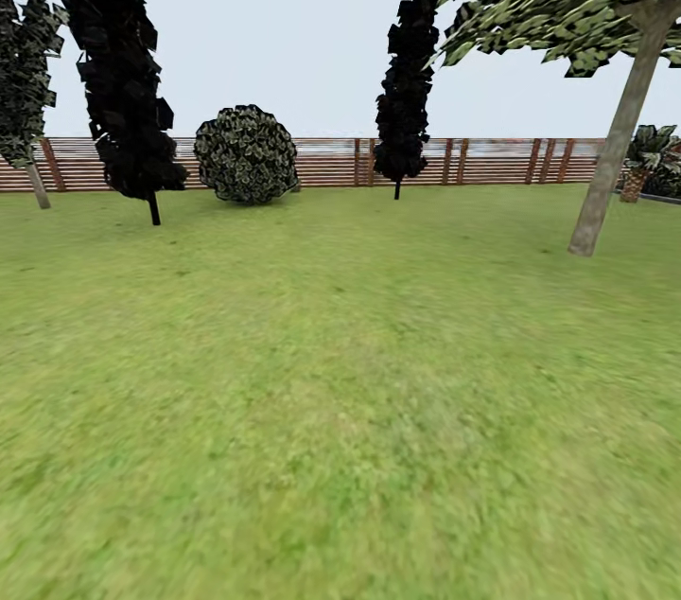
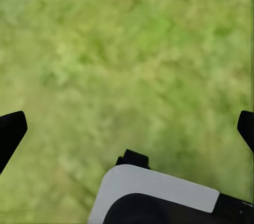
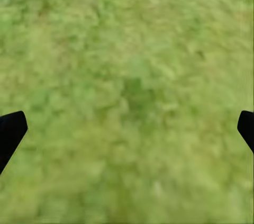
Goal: Take the three Easter eggs out of the wicker basket on the lawn in the garden, then place them on the lawn next to a single tree (choose any tree) so that all three eggs are next to the same tree and none are left in the basket.
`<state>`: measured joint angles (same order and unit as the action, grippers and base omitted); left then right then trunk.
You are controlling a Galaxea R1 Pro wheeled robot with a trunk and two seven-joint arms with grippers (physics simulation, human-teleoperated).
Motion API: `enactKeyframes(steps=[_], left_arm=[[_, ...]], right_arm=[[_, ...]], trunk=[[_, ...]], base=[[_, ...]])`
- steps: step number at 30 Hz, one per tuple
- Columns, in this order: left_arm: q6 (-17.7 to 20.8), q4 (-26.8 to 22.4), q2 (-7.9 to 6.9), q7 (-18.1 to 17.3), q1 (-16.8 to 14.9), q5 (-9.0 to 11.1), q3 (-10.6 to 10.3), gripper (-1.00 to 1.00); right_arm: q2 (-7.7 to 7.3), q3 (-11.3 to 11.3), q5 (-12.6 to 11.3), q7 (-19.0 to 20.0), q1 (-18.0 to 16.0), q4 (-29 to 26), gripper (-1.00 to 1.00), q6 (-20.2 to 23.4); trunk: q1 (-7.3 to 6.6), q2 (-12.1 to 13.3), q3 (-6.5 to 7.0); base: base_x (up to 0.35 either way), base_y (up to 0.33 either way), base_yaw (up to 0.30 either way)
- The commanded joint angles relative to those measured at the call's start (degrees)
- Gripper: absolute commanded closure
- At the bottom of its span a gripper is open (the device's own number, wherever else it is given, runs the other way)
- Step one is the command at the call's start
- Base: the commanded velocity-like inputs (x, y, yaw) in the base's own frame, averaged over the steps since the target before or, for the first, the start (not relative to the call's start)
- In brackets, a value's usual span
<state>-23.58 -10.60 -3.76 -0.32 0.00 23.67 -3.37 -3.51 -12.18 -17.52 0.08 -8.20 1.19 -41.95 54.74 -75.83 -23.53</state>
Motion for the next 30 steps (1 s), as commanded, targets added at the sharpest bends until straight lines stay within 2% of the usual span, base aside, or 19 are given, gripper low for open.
enactKeyframes(steps=[1, 25, 30], left_arm=[[-0.1, 0.0, 0.01, 0.0, 0.0, 0.5, -0.4, -1.0], [0.0, 0.0, 0.18, 0.7, 0.0, 0.7, -0.2, -1.0], [0.1, 0.0, 0.18, 0.7, 0.0, 0.7, -0.2, -1.0]], right_arm=[[-0.01, 0.0, -0.1, 0.0, -0.1, 0.1, -1.0, -0.2], [0.32, -0.1, -0.4, 0.0, -0.1, 0.1, -1.0, -0.2], [2.3, 0.0, -0.4, 0.1, -0.1, -7.7, -1.0, -0.8]], trunk=[[0.04, 0.0, -0.05], [0.04, 0.0, -0.05], [0.04, 0.0, -0.05]], base=[[0.329, 0.0, 0.0], [0.329, -0.021, 0.0], [0.329, -0.089, 0.0]])
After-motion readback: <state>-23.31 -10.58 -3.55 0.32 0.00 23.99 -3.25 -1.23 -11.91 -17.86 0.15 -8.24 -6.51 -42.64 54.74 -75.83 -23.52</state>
